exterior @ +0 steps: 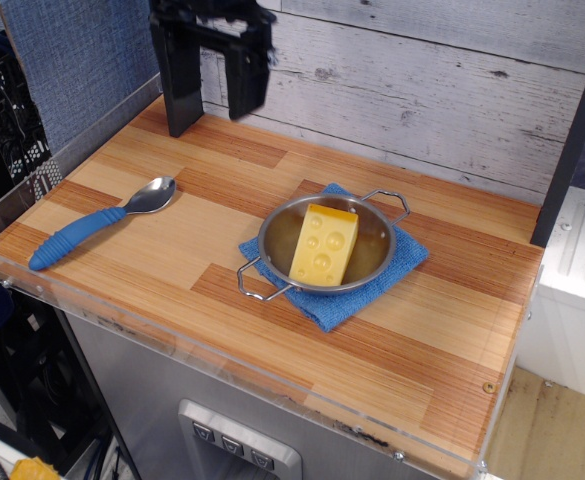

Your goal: Move the spoon to the other side of the table

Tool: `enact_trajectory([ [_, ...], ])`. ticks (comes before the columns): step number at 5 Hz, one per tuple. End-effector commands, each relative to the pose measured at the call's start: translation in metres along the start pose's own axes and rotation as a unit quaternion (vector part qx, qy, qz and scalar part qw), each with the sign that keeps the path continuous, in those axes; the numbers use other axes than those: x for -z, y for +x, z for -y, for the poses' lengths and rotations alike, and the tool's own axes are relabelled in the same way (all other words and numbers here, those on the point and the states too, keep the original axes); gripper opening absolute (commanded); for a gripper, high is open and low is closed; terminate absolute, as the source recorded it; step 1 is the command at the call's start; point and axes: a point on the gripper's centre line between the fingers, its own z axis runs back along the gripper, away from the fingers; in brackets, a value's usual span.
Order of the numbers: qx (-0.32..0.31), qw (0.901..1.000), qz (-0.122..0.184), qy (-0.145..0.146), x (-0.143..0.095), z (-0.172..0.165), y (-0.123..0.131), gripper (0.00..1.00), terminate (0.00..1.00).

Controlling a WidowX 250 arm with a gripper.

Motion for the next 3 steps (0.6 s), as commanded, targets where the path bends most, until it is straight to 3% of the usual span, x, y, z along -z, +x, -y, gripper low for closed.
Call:
enact_trajectory([
  [1,-0.048,0.9967,0.061,0.023,-0.0406,-0.0092,-0.0290,1.00,0.00],
  [2,-0.048,0.9967,0.061,0.023,-0.0406,-0.0092,-0.0290,1.00,0.00],
  [3,-0.048,0.9967,0.061,0.023,-0.0406,-0.0092,-0.0290,1.00,1.00],
])
